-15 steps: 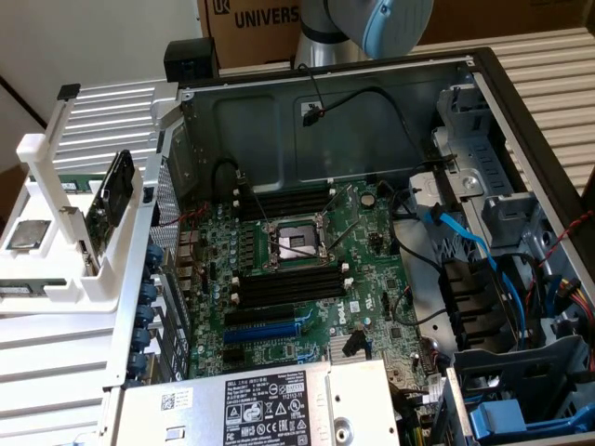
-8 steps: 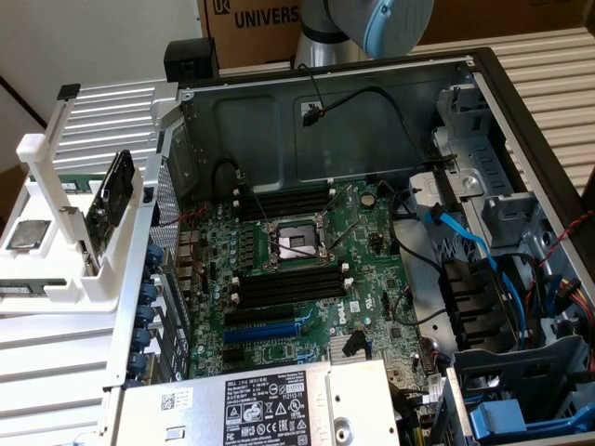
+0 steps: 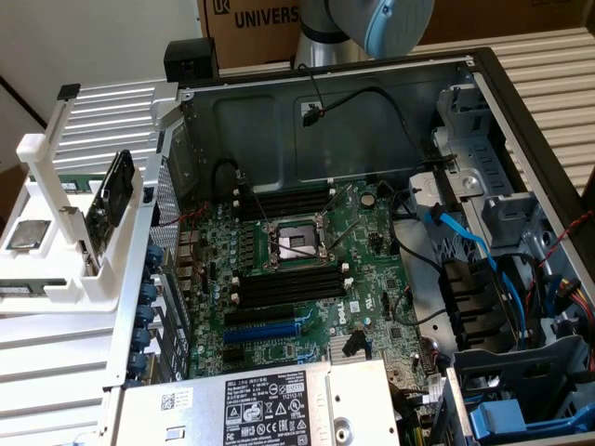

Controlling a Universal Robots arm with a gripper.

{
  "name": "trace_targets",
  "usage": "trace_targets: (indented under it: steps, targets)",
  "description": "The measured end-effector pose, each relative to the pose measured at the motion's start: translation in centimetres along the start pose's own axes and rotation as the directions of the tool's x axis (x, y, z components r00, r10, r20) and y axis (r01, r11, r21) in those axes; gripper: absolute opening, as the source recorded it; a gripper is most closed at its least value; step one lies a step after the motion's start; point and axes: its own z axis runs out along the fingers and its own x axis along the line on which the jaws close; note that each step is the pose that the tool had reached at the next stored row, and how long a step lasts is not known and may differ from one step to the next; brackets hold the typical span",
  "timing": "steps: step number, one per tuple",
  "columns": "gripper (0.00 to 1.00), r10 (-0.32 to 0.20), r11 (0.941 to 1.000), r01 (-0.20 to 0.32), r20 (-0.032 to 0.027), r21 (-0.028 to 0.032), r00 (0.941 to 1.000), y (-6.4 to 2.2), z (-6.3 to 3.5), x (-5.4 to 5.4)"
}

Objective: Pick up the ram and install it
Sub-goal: 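Pick up the ram and move it above insertion slot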

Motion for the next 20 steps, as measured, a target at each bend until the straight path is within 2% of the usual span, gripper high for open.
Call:
trace_targets:
  steps: [9, 14, 15, 16, 17, 18, 19, 20]
  targets:
    - [0.1, 0.0, 1.0, 0.0, 0.0026, -0.0012, 1.0, 0.0, 1.92, 0.2]
    - [0.1, 0.001, 1.0, -0.001, 0.0018, -0.0059, 1.0, 0.01, 2.83, 0.3]
    - [0.11, 0.001, 1.0, -0.001, 0.0022, -0.008, 1.0, 0.0, 3.39, 0.4]
    - [0.17, 0.001, 1.0, -0.001, 0.0026, -0.0086, 1.0, 0.0, 3.55, 0.5]
    - [0.17, 0.001, 1.0, -0.001, 0.003, -0.0094, 1.0, 0.0, 3.73, 0.5]
    - [0.24, 0.001, 0.9999, -0.001, 0.0035, -0.0101, 1.0, 0.0, 3.91, 0.5]
    - [0.24, 0.001, 0.9999, -0.001, 0.004, -0.0108, 1.0, 0.0, 4.09, 0.6]
    - [0.31, 0.001, 0.9999, -0.001, 0.0043, -0.0116, 1.0, -0.01, 4.27, 0.6]
